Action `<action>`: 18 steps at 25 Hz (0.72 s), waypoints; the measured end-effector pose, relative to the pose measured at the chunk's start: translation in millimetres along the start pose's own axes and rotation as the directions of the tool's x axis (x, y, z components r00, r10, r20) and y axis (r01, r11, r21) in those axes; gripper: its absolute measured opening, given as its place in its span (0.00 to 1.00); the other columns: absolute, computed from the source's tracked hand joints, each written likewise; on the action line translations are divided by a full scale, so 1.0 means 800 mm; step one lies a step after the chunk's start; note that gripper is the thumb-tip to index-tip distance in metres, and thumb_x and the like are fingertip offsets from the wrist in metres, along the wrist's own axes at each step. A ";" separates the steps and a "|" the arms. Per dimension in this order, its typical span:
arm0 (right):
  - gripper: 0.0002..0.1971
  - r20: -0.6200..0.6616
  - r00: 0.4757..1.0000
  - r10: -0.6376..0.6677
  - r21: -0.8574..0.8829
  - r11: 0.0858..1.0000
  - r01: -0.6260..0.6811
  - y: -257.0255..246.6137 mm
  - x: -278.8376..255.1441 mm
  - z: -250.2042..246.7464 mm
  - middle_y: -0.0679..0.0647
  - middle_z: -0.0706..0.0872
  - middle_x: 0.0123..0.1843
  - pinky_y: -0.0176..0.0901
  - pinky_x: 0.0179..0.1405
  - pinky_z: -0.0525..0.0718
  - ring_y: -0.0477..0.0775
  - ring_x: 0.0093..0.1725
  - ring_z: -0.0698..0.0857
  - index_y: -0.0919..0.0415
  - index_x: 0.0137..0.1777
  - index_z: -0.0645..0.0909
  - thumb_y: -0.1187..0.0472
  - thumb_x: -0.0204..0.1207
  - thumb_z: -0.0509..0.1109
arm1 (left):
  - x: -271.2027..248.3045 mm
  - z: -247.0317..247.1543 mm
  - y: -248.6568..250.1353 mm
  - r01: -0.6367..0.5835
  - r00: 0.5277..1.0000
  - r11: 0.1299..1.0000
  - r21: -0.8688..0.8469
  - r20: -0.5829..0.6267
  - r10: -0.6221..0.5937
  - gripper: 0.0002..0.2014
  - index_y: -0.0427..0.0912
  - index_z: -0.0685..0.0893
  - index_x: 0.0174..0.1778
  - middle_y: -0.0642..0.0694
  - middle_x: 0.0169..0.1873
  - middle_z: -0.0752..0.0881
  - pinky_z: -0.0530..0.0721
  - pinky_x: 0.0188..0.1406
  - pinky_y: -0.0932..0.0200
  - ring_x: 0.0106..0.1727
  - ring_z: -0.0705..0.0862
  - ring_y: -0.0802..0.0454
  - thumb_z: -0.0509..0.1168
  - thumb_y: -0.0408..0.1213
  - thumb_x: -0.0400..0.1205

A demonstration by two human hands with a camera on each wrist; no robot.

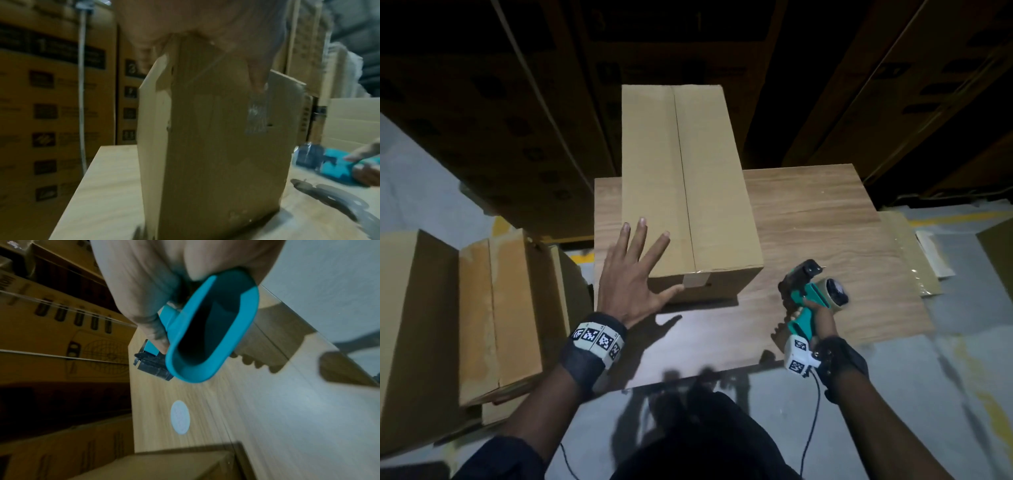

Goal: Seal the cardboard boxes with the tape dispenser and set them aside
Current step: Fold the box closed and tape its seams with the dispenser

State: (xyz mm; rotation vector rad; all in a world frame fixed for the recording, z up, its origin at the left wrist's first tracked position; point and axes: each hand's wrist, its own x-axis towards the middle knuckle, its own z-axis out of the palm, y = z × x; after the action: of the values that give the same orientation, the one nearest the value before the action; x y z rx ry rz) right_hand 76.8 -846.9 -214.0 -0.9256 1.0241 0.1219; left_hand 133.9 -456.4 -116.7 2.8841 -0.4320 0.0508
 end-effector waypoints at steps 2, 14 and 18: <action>0.05 0.090 0.995 -0.033 -0.012 0.999 0.034 -0.009 -0.031 0.001 0.52 0.76 0.27 0.36 0.21 0.79 0.49 0.21 0.76 0.59 0.46 0.77 0.66 0.83 0.63 | -0.002 0.004 0.001 0.036 0.999 0.998 -0.060 -0.013 -0.037 0.51 0.59 0.66 0.88 0.45 0.90 0.57 0.71 0.78 0.35 0.91 0.48 0.38 0.61 0.81 0.70; 0.19 0.343 0.874 -0.344 -0.171 0.892 0.418 -0.077 -0.144 0.043 0.57 0.81 0.39 0.43 0.22 0.81 0.52 0.26 0.78 0.52 0.70 0.74 0.69 0.83 0.66 | -0.022 0.039 0.023 -0.222 0.961 0.955 -0.196 -0.211 0.180 0.37 0.46 0.81 0.78 0.47 0.77 0.81 0.87 0.62 0.31 0.83 0.71 0.43 0.79 0.55 0.74; 0.20 0.473 0.819 -0.324 -0.215 0.859 0.464 -0.092 -0.159 0.062 0.58 0.81 0.40 0.44 0.22 0.81 0.55 0.27 0.77 0.54 0.71 0.73 0.70 0.81 0.67 | 0.012 0.023 0.020 -0.252 0.967 0.940 -0.228 -0.090 0.237 0.38 0.50 0.75 0.83 0.48 0.82 0.75 0.83 0.68 0.28 0.86 0.66 0.43 0.74 0.57 0.77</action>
State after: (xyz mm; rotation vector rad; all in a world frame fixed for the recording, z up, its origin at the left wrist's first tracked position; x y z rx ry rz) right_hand 76.5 -818.1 -61.3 -1.3301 0.3894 0.1301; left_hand 138.5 -478.6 -130.3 2.5719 -0.7300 0.1197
